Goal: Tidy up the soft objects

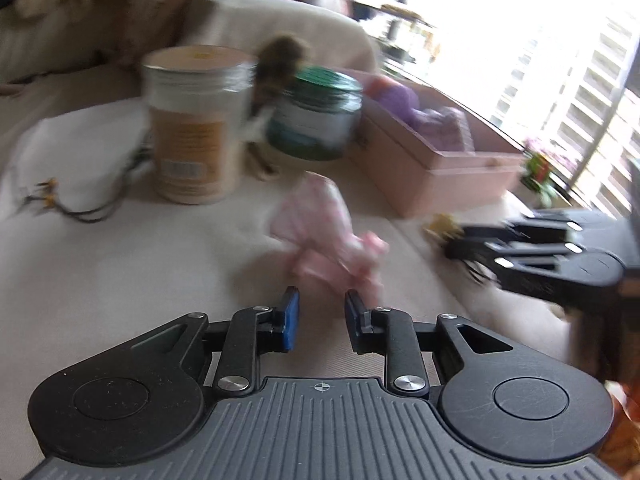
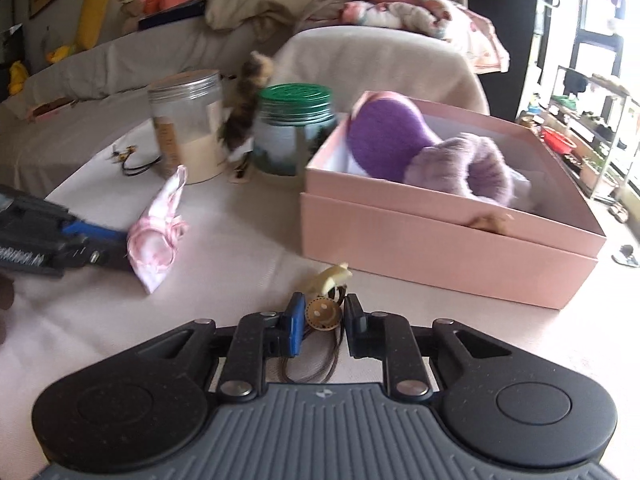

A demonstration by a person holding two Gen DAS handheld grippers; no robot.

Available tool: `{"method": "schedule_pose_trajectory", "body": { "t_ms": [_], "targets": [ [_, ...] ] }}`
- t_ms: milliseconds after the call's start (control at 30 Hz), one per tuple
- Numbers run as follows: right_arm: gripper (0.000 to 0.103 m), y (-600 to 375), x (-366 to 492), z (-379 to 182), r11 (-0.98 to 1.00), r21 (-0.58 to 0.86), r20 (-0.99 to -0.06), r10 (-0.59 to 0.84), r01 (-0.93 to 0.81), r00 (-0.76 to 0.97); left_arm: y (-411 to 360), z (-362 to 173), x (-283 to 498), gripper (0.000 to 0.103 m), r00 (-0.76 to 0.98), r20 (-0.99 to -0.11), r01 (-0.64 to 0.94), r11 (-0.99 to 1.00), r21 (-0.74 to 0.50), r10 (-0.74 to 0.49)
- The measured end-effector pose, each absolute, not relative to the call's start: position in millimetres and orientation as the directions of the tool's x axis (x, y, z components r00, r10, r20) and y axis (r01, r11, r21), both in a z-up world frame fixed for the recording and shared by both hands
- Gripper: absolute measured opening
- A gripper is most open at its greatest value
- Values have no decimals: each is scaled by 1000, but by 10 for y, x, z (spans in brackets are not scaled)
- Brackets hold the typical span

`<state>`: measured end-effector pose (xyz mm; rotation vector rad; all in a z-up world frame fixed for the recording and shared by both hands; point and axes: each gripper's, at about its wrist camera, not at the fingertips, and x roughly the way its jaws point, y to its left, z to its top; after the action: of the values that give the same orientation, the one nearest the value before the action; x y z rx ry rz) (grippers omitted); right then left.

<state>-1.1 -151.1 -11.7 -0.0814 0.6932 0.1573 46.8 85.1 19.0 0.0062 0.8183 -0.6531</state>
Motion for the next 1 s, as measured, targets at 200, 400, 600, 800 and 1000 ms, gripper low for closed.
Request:
{"method": "schedule_pose_trajectory", "body": {
  "t_ms": [200,400,600,800,1000],
  "targets": [
    [25,-1535,-40,-144,987,-11,-624,117,-158,773,633,204,308,35,437,-693,657,729,-190,-574],
    [26,-1529,-49,-143,987,-8,-622,119,-158,774,566,278,280,35,435,-663,682,704,-200,-610],
    [27,-1524,-53,-142,987,-11,-622,117,-158,775,641,377,623,35,589,-611,511,830,-226,-529],
    [27,-1524,-56,-140,987,-12,-621,116,-158,775,423,225,918,35,553,-674,489,846,-213,-489],
    [31,-1520,-57,-138,987,-9,-621,120,-160,774,261,193,753,39,508,-687,610,780,-141,-520]
  ]
}}
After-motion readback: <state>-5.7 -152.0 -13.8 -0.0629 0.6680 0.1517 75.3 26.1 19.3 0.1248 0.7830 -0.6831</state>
